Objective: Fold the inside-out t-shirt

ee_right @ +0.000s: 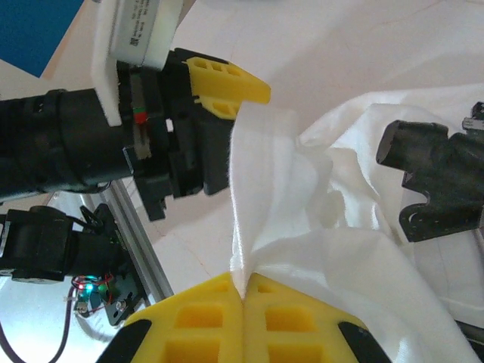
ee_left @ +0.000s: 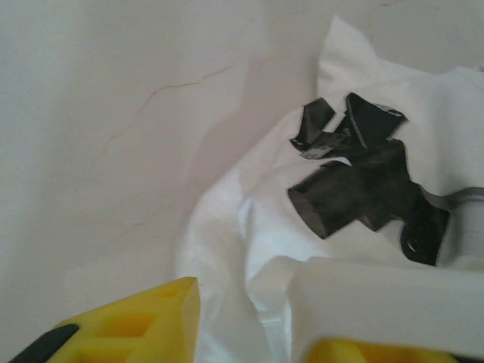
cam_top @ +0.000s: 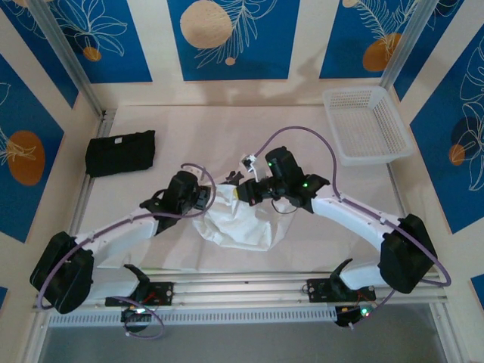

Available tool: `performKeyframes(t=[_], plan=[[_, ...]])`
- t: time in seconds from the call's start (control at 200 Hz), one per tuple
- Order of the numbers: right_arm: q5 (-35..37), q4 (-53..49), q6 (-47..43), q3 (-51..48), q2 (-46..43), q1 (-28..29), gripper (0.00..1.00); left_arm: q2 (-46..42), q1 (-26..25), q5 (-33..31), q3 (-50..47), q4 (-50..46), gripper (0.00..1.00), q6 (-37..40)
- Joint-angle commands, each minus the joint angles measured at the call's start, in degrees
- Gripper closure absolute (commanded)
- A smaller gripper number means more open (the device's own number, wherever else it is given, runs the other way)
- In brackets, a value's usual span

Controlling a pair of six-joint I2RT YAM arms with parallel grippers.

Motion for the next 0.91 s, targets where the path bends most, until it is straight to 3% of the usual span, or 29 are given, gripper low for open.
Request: performKeyframes(t=[0.0, 0.18, 0.505, 0.58, 0.7, 0.79, 0.9], plan=[[0.66, -1.38, -1.84, -0.22, -2.54, -0.3, 1.0, 0.15, 2.49, 1.53, 1.0, -0.72, 0.7, 0.42], [3.03, -4.08, -2.96, 0.94, -2.85, -0.83, 1.0, -0.5, 4.2, 9.21, 1.73, -2.72, 0.86, 0.51], [23.83, -18.54, -8.39, 8.06, -1.8, -0.4, 1.0, -13.72, 4.23, 31.11, 2.7, -10.58, 1.0, -1.63], [28.34, -21.66, -9.64, 9.24, -1.81, -0.33, 1.0, -16.46, 4.19, 28.97, 2.31, -12.8, 1.0, -2.9], [31.47, -24.44, -11.52, 9.62, -3.75, -0.27, 1.0, -18.59, 4.2, 18.89, 2.64, -18.95, 1.0, -2.95], [29.33, -24.04, -14.07, 8.61, -6.26, 0.2, 1.0, -17.3, 4.21, 15.32, 3.36, -22.14, 1.0, -1.28], [23.53, -21.02, -14.89, 6.25, -9.5, 0.35, 1.0, -13.26, 3.95, 15.85, 4.31, -23.65, 0.98, -0.37]])
